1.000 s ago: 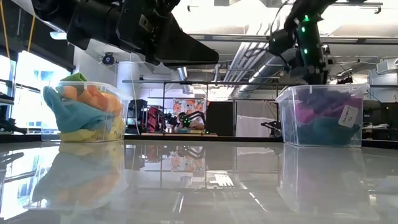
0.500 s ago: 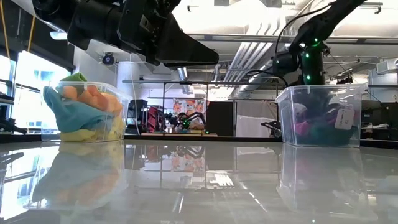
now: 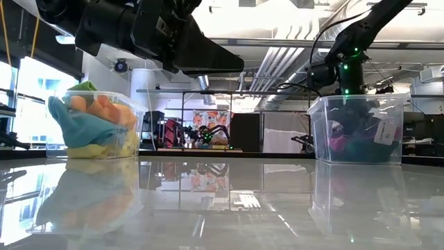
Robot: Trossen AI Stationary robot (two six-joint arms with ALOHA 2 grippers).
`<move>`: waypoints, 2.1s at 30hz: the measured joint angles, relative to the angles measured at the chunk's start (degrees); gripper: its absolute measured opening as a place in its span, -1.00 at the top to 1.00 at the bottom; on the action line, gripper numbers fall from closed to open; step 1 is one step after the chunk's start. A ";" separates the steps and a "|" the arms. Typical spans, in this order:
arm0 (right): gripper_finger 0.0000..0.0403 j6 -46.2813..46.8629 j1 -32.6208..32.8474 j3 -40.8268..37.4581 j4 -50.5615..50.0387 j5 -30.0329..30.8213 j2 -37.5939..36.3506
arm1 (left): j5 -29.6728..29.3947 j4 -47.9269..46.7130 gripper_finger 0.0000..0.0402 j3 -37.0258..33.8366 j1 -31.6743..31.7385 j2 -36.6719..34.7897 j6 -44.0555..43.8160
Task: Sort towels by color in basket
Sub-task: Put the violet towel into the right transparent bin, then return to Home Position
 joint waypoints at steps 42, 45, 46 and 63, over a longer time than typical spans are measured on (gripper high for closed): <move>-0.16 9.19 21.56 12.70 4.58 -2.65 -13.23 | -0.01 3.15 0.67 0.02 0.02 0.04 -0.59; -0.16 6.05 22.65 12.68 3.19 -1.09 -8.68 | 0.00 3.09 0.67 0.02 0.02 0.04 -0.59; -0.16 5.36 22.98 12.66 1.98 0.05 -7.50 | -0.01 3.05 0.67 0.02 0.02 0.04 -0.59; -0.16 6.94 32.08 12.63 -2.97 12.90 -13.00 | -0.09 3.88 0.67 0.02 0.15 0.04 -0.57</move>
